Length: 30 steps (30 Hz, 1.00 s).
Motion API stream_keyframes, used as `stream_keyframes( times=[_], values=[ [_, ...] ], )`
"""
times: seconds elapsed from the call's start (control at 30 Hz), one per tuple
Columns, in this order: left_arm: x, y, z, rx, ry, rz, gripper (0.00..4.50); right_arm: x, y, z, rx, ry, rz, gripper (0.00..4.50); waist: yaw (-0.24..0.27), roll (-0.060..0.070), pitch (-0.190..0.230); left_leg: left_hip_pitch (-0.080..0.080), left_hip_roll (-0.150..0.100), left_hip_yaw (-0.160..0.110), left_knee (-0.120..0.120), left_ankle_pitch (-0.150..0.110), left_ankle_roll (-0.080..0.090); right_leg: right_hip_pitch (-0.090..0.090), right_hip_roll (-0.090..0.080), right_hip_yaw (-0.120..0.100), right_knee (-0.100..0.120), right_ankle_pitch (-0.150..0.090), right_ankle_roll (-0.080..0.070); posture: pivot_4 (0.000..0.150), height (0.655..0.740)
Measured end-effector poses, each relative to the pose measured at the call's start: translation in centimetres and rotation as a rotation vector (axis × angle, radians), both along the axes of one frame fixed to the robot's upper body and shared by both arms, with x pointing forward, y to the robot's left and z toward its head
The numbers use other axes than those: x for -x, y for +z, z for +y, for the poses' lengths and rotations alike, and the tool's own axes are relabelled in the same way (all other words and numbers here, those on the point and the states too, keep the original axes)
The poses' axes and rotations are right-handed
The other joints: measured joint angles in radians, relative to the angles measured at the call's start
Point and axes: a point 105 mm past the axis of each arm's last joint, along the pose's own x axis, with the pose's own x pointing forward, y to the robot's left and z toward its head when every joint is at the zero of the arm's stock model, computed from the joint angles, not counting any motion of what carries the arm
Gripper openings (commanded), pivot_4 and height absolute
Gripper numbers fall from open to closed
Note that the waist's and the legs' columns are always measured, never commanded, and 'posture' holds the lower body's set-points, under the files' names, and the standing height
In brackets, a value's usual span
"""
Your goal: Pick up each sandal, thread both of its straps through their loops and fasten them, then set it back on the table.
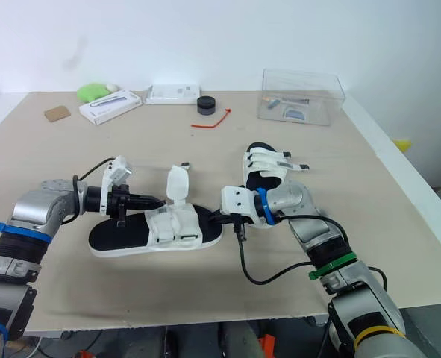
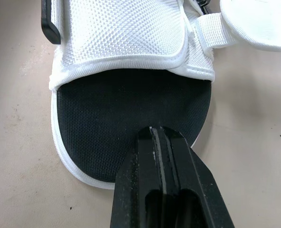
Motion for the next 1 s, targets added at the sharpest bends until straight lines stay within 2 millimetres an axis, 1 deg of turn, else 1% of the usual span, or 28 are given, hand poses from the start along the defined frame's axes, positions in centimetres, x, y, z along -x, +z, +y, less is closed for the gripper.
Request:
stream_keyframes(
  times=[0.03, 0.07, 0.1, 0.13, 0.2, 0.23, 0.27, 0.33, 0.37, 0.43, 0.53, 0.7, 0.73, 0.77, 0.87, 0.9, 0.93, 1.0],
  values=[
    [-0.6, 0.6, 0.1, 0.047, 0.040, 0.010, 0.06, 0.0, 0.0, 0.0, 0.001, -0.001, 0.001, 0.00, 0.000, 0.000, 0.000, 0.000, 0.000, 0.000, 0.000, 0.000, 0.000, 0.000, 0.000, 0.000, 0.000, 0.000, 0.000, 0.150, 0.7400],
    [-1.1, 1.5, 0.2, 0.103, 0.074, 0.023, 0.57, 0.0, 0.0, -0.1, 0.001, -0.002, 0.002, 0.00, 0.000, 0.000, 0.000, 0.000, 0.000, 0.000, 0.000, 0.000, 0.000, 0.000, 0.000, -0.001, 0.000, 0.000, 0.000, 0.150, 0.7400],
    [-1.4, 2.5, 0.3, 0.158, 0.099, 0.040, 0.95, 0.0, 0.0, -0.1, 0.001, -0.001, 0.002, 0.00, 0.000, 0.000, 0.000, 0.000, 0.000, 0.000, 0.000, 0.000, 0.000, 0.000, 0.000, -0.001, 0.000, 0.000, 0.000, 0.150, 0.7400],
    [-1.6, 3.4, 0.2, 0.202, 0.111, 0.051, 1.34, 0.0, 0.0, -0.1, 0.002, 0.000, 0.002, 0.00, 0.000, 0.000, 0.000, 0.000, 0.000, 0.000, 0.000, 0.000, 0.000, 0.000, 0.000, -0.001, 0.000, 0.000, 0.000, 0.150, 0.7400],
    [-1.6, 4.5, -0.1, 0.268, 0.112, 0.082, 2.33, 0.0, 0.0, -0.1, 0.003, 0.003, 0.004, 0.00, -0.001, 0.000, 0.000, 0.000, 0.000, 0.000, 0.000, 0.000, 0.000, 0.000, 0.000, 0.000, 0.000, 0.000, 0.001, 0.150, 0.7400],
    [-1.5, 4.4, -0.3, 0.280, 0.108, 0.105, 2.56, 0.0, 0.0, -0.1, 0.003, 0.004, 0.003, 0.00, -0.001, 0.000, 0.000, 0.000, 0.000, 0.000, 0.000, 0.000, 0.000, 0.000, 0.000, 0.000, 0.000, 0.000, 0.001, 0.150, 0.7400],
    [-1.4, 4.0, -0.5, 0.291, 0.116, 0.148, 3.17, 0.0, 0.0, -0.1, 0.003, 0.005, 0.003, 0.00, -0.001, 0.000, 0.000, 0.000, 0.000, 0.000, 0.000, 0.000, 0.000, 0.000, 0.000, 0.000, 0.000, 0.000, 0.001, 0.150, 0.7400],
    [-1.4, 3.0, -0.9, 0.302, 0.134, 0.215, 4.09, 0.0, 0.0, -0.1, 0.003, 0.004, 0.003, 0.00, -0.001, 0.000, 0.000, 0.000, 0.000, 0.000, 0.000, 0.000, 0.000, 0.000, -0.001, 0.000, 0.000, 0.000, 0.001, 0.150, 0.7400],
    [-1.5, 2.4, -1.1, 0.306, 0.146, 0.250, 4.47, 0.0, 0.0, -0.1, 0.003, 0.003, 0.004, 0.00, -0.001, 0.000, 0.000, 0.000, -0.001, 0.000, 0.000, 0.000, 0.000, 0.000, -0.001, 0.000, 0.000, 0.000, 0.001, 0.150, 0.7400],
    [-1.5, 1.4, -1.3, 0.300, 0.166, 0.300, 4.47, 0.0, 0.0, -0.1, 0.003, 0.002, 0.003, 0.00, -0.001, 0.000, 0.000, 0.000, -0.001, 0.000, 0.000, 0.000, -0.001, 0.000, 0.000, 0.000, 0.000, 0.001, 0.001, 0.150, 0.7400],
    [-1.6, 0.8, -1.4, 0.297, 0.180, 0.328, 4.47, 0.0, 0.0, -0.1, 0.003, 0.002, 0.003, 0.00, -0.001, 0.000, 0.000, 0.000, -0.001, 0.000, 0.000, 0.000, -0.001, 0.000, -0.001, 0.000, 0.000, 0.001, 0.000, 0.150, 0.7400],
    [-1.7, 0.6, -2.0, 0.315, 0.169, 0.349, 4.47, 0.0, 0.0, -0.2, 0.003, 0.001, 0.004, 0.00, -0.001, 0.000, 0.000, 0.000, -0.001, 0.000, 0.000, 0.000, -0.001, 0.000, -0.001, 0.000, 0.000, 0.001, 0.001, 0.150, 0.7400],
    [-1.9, 0.8, -2.3, 0.321, 0.164, 0.350, 4.47, 0.0, 0.0, -0.1, 0.003, 0.001, 0.003, 0.00, -0.001, 0.000, 0.000, 0.000, -0.001, 0.000, 0.000, 0.000, -0.001, 0.000, -0.001, 0.000, 0.000, 0.001, 0.001, 0.150, 0.7400],
    [-2.8, 1.8, -3.5, 0.372, 0.150, 0.366, 4.47, 0.0, 0.0, -0.2, 0.002, -0.002, 0.002, 0.00, -0.001, 0.000, 0.000, 0.000, -0.001, 0.000, 0.000, 0.000, -0.001, 0.000, -0.001, 0.000, 0.000, 0.001, 0.001, 0.150, 0.7400],
    [-3.3, 2.0, -4.0, 0.400, 0.159, 0.380, 4.47, 0.0, 0.0, -0.1, 0.000, -0.004, -0.001, 0.00, 0.000, 0.000, 0.000, 0.000, -0.001, 0.000, 0.000, 0.000, -0.001, 0.000, -0.001, 0.000, 0.000, 0.001, 0.001, 0.150, 0.7400],
    [-4.5, 2.7, -4.8, 0.450, 0.177, 0.382, 4.47, 0.1, 0.1, -0.1, -0.003, -0.005, -0.007, 0.00, 0.000, -0.001, 0.000, -0.001, -0.001, 0.000, 0.000, 0.000, -0.001, 0.000, -0.001, 0.000, 0.000, 0.001, 0.001, 0.150, 0.7400],
    [-4.6, 2.8, -4.9, 0.453, 0.177, 0.380, 4.47, 0.1, 0.1, 0.0, -0.003, -0.004, -0.007, 0.00, 0.000, -0.001, 0.000, -0.001, -0.002, 0.000, 0.000, 0.000, -0.001, 0.000, -0.001, 0.000, 0.000, 0.001, 0.001, 0.150, 0.7400],
    [-5.5, 3.3, -5.0, 0.482, 0.205, 0.370, 4.47, 0.2, 0.0, -0.1, -0.006, -0.007, -0.009, 0.00, -0.001, -0.001, 0.000, -0.001, -0.002, -0.001, 0.000, 0.000, -0.001, 0.000, -0.001, 0.000, 0.000, 0.001, 0.001, 0.150, 0.7400]
  ],
)
